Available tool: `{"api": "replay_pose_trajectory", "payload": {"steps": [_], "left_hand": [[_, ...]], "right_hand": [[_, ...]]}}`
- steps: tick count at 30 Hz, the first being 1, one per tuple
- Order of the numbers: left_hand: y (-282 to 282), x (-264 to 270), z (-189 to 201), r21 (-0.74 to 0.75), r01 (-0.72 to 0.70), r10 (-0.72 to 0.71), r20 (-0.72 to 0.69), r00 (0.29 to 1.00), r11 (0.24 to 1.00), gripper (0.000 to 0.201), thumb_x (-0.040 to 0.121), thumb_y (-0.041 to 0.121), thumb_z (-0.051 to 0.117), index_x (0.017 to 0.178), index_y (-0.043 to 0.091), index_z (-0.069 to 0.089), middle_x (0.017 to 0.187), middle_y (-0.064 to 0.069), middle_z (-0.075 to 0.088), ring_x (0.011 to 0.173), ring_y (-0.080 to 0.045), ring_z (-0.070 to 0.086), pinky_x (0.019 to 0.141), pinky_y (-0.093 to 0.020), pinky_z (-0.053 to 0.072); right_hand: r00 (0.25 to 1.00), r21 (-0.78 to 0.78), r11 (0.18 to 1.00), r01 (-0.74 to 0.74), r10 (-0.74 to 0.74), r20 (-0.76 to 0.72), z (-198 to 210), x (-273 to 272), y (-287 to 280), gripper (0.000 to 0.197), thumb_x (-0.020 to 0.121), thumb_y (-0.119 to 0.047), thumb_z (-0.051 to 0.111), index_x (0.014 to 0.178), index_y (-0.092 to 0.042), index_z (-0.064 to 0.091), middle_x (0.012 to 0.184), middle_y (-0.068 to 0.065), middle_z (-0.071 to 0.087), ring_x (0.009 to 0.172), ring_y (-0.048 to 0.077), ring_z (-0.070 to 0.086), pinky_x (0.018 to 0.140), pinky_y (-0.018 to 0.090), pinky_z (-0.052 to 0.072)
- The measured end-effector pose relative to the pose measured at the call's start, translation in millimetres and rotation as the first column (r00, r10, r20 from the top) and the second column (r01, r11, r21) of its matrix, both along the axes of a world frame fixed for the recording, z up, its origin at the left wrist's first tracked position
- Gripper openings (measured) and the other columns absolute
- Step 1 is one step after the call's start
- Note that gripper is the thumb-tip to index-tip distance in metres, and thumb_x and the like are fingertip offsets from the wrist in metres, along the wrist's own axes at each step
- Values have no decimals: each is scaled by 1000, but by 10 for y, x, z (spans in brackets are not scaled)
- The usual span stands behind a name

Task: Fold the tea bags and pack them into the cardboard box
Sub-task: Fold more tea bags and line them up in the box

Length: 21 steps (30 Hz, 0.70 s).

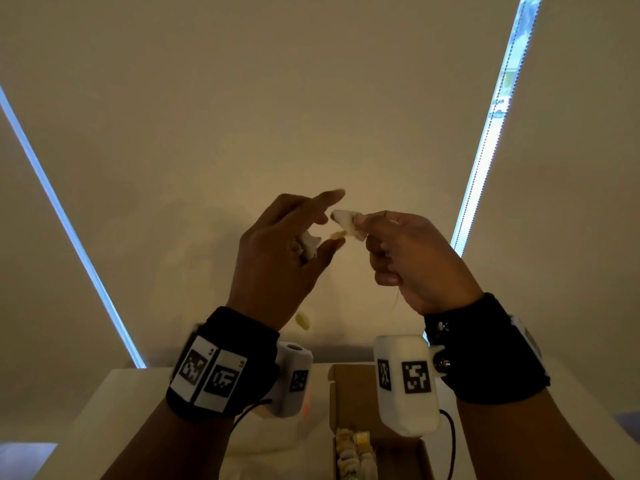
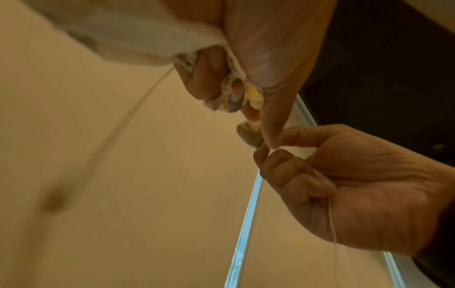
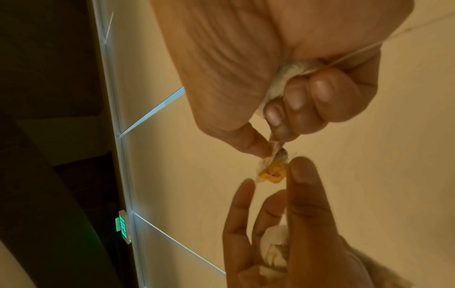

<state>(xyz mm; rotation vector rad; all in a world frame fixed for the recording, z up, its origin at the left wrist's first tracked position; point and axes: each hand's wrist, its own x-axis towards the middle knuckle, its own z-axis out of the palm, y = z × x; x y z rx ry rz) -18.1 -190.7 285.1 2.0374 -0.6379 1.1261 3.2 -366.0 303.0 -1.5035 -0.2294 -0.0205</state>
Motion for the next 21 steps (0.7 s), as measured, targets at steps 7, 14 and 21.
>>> {"api": "replay_pose_trajectory", "payload": {"steps": [7, 14, 21], "left_hand": [[39, 26, 82, -49, -6, 2, -80, 997, 999, 5, 90, 27, 76, 94, 25, 77, 78, 6, 70, 54, -17, 57, 57, -18, 45], [95, 17, 166, -430, 62, -269, -440, 857, 901, 11, 93, 23, 73, 87, 14, 77, 51, -2, 54, 38, -12, 44, 42, -23, 37], [113, -25, 199, -514, 132, -422, -502, 755, 848, 13, 90, 25, 75, 86, 12, 77, 59, -17, 46, 45, -20, 35, 46, -26, 30]], "right_hand": [[996, -17, 998, -58, 57, -61, 17, 23, -48, 21, 99, -26, 59, 89, -9, 67, 58, -4, 36, 48, 11, 26, 48, 25, 18], [980, -130, 991, -18, 43, 194, 23, -56, -56, 50, 73, -65, 66, 104, -25, 68, 60, -8, 47, 52, 13, 38, 47, 27, 33], [957, -170, 984, 52, -1, 289, 10, -45, -52, 13, 93, -30, 70, 93, -18, 75, 60, 0, 49, 50, 13, 39, 48, 26, 35]]}}
